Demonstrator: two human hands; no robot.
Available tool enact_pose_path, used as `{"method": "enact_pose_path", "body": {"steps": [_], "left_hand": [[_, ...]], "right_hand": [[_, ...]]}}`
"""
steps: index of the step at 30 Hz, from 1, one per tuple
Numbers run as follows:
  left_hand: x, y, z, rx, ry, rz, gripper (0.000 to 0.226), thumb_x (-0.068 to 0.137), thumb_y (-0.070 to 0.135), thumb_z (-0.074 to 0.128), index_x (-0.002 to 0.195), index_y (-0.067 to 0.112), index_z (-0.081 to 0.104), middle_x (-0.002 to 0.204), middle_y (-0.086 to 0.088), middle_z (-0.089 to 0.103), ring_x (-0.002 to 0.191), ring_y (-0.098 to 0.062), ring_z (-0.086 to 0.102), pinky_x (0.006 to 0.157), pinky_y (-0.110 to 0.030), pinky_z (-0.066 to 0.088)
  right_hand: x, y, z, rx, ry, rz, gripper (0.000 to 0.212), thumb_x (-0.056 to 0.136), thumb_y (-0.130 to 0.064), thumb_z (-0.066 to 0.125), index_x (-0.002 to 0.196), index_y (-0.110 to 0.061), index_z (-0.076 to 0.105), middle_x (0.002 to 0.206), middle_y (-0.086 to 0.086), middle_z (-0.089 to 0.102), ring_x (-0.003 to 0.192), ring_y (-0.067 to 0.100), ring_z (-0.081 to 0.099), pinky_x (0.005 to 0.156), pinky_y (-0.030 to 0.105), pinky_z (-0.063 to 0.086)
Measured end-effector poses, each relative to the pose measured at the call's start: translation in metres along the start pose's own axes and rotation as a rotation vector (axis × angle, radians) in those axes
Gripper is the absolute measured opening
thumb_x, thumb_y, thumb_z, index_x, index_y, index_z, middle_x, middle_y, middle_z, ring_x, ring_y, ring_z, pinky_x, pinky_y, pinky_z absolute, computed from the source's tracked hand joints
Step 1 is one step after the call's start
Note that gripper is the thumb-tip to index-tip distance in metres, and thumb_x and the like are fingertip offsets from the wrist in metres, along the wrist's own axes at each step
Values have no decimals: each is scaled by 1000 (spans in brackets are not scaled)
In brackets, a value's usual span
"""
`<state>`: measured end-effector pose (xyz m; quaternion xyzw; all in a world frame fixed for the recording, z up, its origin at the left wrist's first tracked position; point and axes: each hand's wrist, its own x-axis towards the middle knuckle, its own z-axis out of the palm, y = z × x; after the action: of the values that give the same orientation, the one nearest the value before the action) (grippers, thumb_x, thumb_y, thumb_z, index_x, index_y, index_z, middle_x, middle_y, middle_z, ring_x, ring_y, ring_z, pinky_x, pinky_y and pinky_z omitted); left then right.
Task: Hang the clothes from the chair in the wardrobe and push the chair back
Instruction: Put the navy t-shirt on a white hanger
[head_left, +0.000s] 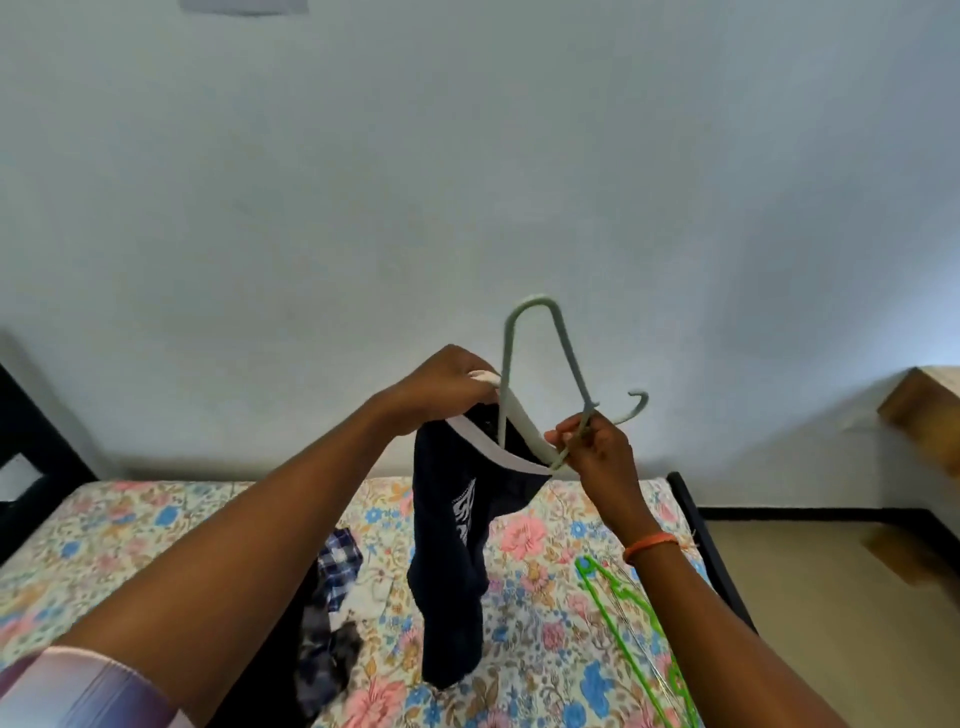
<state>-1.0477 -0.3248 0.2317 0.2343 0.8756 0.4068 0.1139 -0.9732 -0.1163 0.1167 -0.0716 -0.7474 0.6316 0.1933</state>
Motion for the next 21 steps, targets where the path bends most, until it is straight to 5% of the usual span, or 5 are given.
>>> {"method": "enact_pose_path", "body": {"steps": [6,9,12,17,21], "left_hand": [[-9,29,-35,-704,-284,-212,64,94,49,43,123,-5,60,95,-14,70,81,-27,64,72,-31,53],[-10,28,-47,-722,-436,-239,114,69,91,46,132,-4,56,112,-21,60,102,-36,58,90,-41,51],[-13,24,-51,-785,-487,-240,128,55,93,56,135,-7,51,123,-26,54,112,-40,55,99,-48,48],[-10,17,-45,-749,-395,-346,87,72,72,68,118,-2,62,103,-19,68,93,-31,66,93,-43,52],[-10,10,-50,-779,-363,-368,39,81,37,68,103,5,66,94,-12,67,82,-24,66,87,-37,53]], "right_hand": [[4,-16,0,-395,180,-189,14,95,-12,59,91,-17,71,74,-2,68,71,12,65,65,22,51],[5,-19,-5,-457,204,-202,16,97,-12,56,93,-15,72,72,-2,65,68,14,62,60,16,42],[5,-17,-9,-520,216,-200,18,97,-12,54,95,-12,72,76,2,68,69,16,61,61,17,40],[3,-12,-15,-578,205,-160,16,96,-12,58,90,-12,73,73,-3,65,66,13,55,58,7,33],[1,-15,-25,-190,112,12,28,85,4,63,87,-21,75,90,-10,69,84,9,62,77,21,47]]}}
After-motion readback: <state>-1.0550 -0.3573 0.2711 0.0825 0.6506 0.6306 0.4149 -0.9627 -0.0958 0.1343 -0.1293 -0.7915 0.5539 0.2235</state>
